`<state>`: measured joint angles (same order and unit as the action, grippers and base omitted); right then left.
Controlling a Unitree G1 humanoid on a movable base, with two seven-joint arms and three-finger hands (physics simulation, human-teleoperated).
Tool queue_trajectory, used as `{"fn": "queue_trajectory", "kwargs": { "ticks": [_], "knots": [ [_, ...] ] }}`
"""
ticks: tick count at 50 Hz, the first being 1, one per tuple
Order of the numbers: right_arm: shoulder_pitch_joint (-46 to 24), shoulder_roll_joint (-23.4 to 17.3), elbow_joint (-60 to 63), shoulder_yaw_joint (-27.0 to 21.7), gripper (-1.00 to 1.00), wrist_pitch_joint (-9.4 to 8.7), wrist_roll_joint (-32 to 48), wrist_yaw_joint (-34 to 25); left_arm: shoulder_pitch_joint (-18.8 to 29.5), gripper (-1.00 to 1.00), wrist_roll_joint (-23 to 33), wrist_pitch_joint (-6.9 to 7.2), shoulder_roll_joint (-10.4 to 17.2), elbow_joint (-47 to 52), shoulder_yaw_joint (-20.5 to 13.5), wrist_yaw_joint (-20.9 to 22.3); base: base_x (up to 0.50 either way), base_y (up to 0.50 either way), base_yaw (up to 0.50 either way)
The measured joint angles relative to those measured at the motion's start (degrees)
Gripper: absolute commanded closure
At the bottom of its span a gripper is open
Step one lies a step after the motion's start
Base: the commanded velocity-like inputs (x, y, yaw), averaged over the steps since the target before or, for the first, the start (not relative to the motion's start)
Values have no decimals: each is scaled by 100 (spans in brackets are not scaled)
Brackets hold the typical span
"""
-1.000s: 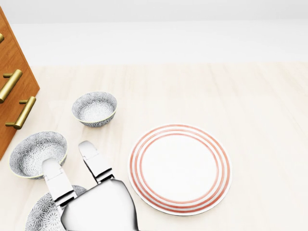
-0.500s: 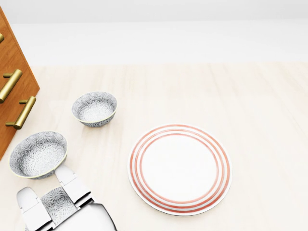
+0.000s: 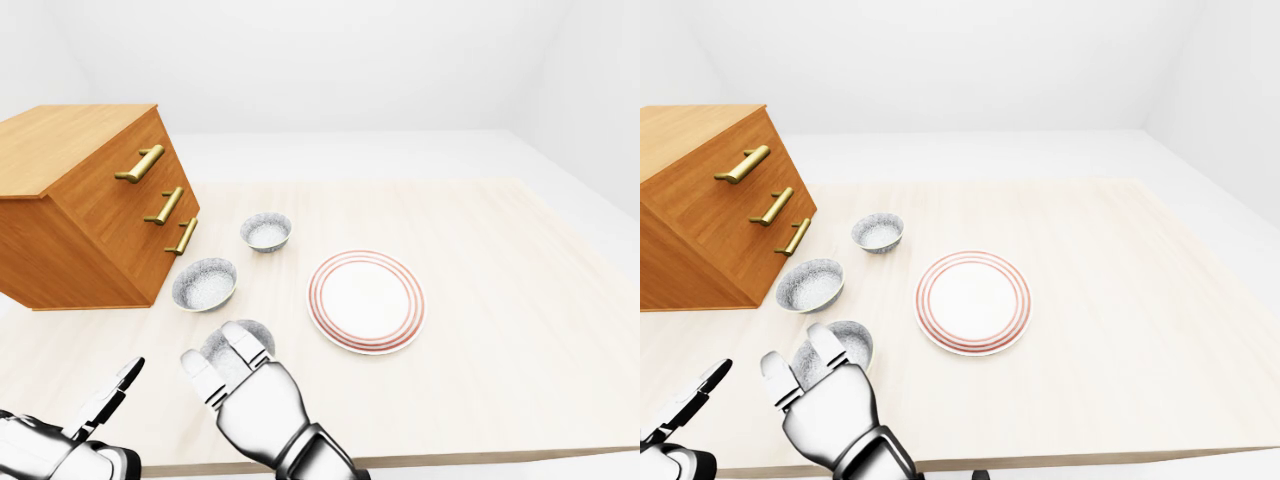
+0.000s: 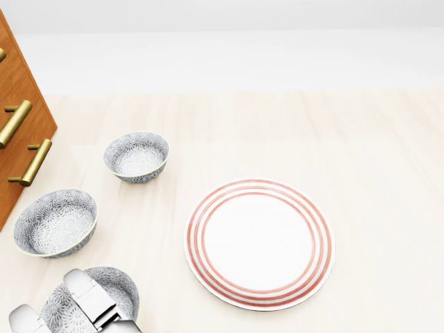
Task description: Put the bowl at the front on the plate.
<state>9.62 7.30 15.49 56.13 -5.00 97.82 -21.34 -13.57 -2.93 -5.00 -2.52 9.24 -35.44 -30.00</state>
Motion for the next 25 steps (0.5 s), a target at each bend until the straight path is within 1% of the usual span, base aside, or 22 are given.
{"fn": "queue_trajectory", "kwargs": {
  "ticks": [25],
  "knots": [
    [43, 21, -440, 66, -100, 0, -558, 441, -12, -100, -21, 0, -7, 61, -8, 0, 0, 0, 0]
  ]
}}
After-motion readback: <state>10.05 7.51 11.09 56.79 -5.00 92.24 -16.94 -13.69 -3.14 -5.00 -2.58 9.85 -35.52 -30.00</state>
